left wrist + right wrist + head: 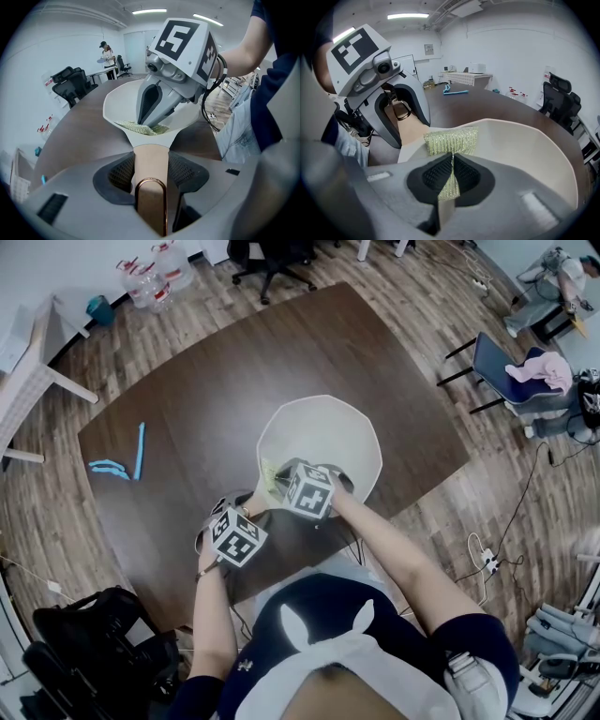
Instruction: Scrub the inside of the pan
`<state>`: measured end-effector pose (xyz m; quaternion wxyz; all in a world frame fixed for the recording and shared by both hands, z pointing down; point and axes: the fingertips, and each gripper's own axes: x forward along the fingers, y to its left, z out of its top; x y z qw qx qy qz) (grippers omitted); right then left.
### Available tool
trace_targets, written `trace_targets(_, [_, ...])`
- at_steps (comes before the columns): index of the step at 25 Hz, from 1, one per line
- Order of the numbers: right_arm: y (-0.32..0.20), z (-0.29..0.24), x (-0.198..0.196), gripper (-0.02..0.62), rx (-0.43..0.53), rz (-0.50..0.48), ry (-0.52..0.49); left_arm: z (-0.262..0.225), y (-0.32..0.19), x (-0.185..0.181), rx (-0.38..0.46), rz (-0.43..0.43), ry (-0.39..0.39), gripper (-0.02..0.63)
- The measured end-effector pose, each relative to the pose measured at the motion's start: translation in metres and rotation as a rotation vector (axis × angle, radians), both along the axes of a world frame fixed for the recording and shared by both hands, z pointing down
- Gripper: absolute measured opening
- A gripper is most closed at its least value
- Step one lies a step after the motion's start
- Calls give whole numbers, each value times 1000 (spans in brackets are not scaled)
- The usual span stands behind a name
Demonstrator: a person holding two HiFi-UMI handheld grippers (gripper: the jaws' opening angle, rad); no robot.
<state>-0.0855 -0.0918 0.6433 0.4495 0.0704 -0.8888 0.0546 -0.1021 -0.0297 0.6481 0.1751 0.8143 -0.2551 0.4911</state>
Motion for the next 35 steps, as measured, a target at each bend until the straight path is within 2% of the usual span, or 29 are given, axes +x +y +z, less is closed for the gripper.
trace_targets(11, [-13, 3, -5, 9, 45, 2, 3, 0, 0, 0, -2, 2, -6, 225])
trace_targets(19, [-29, 4, -6, 9, 100, 45, 7, 0, 0, 1, -5, 11, 0, 225])
trace_targets(35, [-55, 7, -6, 9, 136, 113, 3, 0, 0, 3, 0, 9, 11, 225])
